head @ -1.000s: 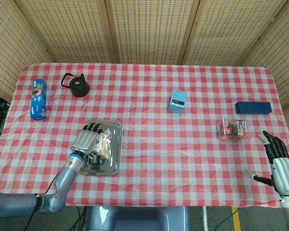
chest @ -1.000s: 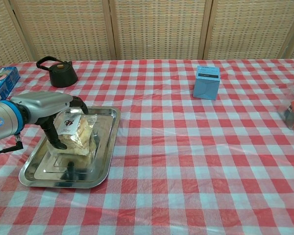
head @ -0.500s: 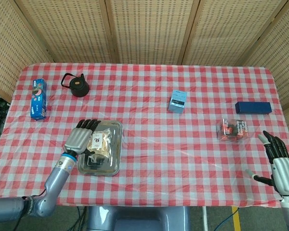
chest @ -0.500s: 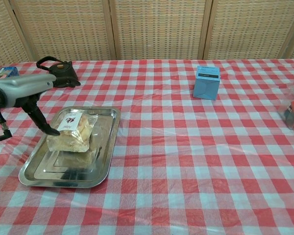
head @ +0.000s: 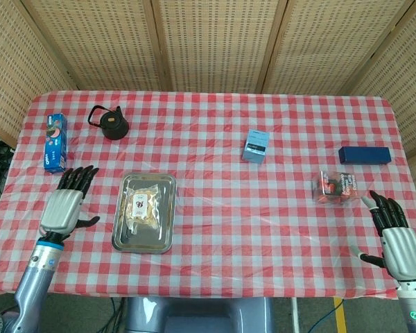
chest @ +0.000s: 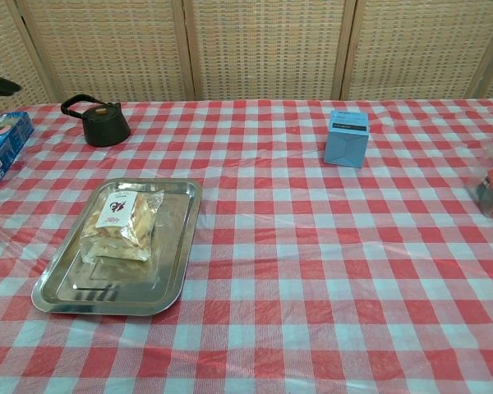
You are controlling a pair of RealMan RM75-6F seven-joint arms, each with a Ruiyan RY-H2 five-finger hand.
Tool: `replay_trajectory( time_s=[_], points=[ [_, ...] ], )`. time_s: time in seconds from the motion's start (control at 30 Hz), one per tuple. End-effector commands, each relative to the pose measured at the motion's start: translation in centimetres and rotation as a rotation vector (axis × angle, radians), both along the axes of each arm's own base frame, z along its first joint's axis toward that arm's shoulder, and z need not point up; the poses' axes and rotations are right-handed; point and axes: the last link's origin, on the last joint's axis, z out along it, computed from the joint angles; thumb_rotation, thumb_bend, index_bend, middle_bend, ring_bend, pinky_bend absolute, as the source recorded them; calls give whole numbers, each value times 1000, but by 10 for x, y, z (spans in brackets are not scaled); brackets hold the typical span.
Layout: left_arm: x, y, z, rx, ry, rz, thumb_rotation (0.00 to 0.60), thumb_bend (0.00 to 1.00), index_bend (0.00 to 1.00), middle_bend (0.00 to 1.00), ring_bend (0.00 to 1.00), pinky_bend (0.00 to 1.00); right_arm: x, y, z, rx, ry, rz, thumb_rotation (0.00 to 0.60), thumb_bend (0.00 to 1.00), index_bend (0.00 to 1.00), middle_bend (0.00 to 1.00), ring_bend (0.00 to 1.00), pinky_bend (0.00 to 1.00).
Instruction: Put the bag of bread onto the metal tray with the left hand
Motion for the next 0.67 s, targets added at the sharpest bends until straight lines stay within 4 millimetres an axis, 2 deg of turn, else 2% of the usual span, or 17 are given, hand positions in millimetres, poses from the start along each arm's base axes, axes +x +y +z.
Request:
replay_trajectory(
  time_s=[0.03,0.17,0.3,0.47,0.67],
  points=[
    [-31,-27,7,70,67,21,600,59,0,0,0,0,2,0,-9,19,54,5,600,56,0,0,0,0],
    [-51,-48,12,133,179,28,600,50,0,0,0,0,5,1,-19,32,112,13,600,57,0,0,0,0],
    [-63,-64,14,145,181,40,600,44,0,0,0,0,9,0,-28,48,142,16,600,56,0,0,0,0],
    [-70,-69,19,150,158,58,600,44,0,0,0,0,9,-1,-34,60,171,13,600,56,0,0,0,0],
    [-69,-71,24,151,132,51,600,44,0,0,0,0,4,-3,-37,31,238,-14,600,56,0,0,0,0]
  ],
)
